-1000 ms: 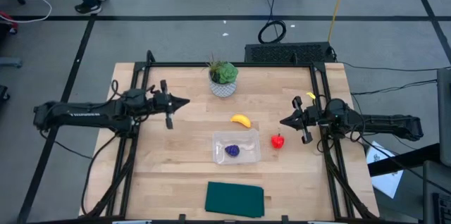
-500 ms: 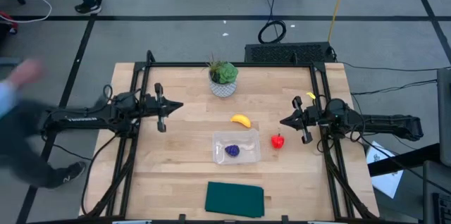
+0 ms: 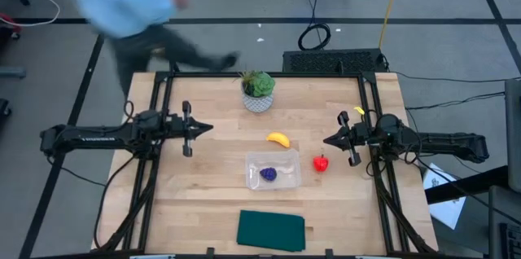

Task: Pick and placing Produce into tupperware
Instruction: Put the banana into the transparent bin

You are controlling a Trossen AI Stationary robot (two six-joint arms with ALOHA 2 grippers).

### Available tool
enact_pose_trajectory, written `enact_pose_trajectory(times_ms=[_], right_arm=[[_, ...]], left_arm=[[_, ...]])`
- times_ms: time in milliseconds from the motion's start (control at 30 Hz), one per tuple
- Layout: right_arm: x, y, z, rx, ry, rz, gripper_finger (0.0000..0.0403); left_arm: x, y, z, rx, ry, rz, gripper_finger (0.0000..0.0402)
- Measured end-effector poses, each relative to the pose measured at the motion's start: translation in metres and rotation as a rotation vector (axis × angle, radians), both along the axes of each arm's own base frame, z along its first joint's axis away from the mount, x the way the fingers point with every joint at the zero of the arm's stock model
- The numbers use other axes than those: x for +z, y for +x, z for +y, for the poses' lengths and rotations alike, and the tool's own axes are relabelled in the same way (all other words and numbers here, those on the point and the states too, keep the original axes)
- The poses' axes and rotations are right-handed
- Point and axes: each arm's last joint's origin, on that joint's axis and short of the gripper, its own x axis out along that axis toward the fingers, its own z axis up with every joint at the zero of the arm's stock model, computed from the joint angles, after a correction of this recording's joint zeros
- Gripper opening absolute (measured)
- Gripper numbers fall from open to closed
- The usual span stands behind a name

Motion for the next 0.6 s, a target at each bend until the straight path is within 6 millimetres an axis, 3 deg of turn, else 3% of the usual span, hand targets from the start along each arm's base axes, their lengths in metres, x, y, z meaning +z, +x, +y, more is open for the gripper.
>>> enact_pose_trajectory(times_ms=[600], right_arm=[[0.0,0.0,0.0,-0.001,-0.011,-0.002,0.0]], left_arm=[[-0.01,-0.0004,0.0,0.004,-0.012,0.084,0.001]])
